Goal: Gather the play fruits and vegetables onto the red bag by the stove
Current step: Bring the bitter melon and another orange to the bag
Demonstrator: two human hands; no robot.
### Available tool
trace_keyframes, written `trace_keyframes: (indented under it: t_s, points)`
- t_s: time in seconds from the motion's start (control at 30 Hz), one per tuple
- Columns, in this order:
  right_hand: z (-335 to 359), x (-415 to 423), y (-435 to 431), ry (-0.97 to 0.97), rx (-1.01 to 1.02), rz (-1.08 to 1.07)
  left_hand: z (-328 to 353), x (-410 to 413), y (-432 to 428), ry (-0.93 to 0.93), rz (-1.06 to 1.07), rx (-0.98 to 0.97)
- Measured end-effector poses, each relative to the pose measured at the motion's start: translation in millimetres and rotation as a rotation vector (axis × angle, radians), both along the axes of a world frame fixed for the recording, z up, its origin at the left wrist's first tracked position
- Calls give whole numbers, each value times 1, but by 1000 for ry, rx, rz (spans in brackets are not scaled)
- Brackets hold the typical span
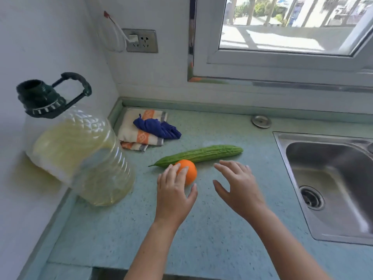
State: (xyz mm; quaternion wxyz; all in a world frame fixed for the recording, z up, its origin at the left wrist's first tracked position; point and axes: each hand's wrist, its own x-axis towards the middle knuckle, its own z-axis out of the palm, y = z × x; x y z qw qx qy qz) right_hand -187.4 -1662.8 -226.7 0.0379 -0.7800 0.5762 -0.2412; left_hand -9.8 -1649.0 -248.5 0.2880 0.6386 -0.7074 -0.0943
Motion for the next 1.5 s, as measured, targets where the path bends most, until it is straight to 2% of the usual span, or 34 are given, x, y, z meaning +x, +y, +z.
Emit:
trace_keyframes:
  t_s: [0.23, 0.33, 0.67, 0.8, 1.13, 1.37, 1.5]
  points:
    - [-31, 12, -57, 14, 72, 4, -23, 10, -42, 27, -37, 132]
    - [-41, 16, -77, 39, 86, 6, -32, 11, -57, -38, -76, 136]
    - [-65, 23, -135, 121, 140, 62, -56, 10, -83, -76, -106, 172]
    - [-74, 21, -147, 117, 245, 99, -62, 9, -82, -79, -121, 188]
    - [-82, 17, -156, 209, 218, 161, -67, 13, -84, -127, -151, 169]
    - [-82, 21, -152, 165, 286, 110, -71, 17, -80, 8, -100, 187]
    - [-85, 23, -142, 132, 321, 74, -67, 18, -77, 186, -60, 292]
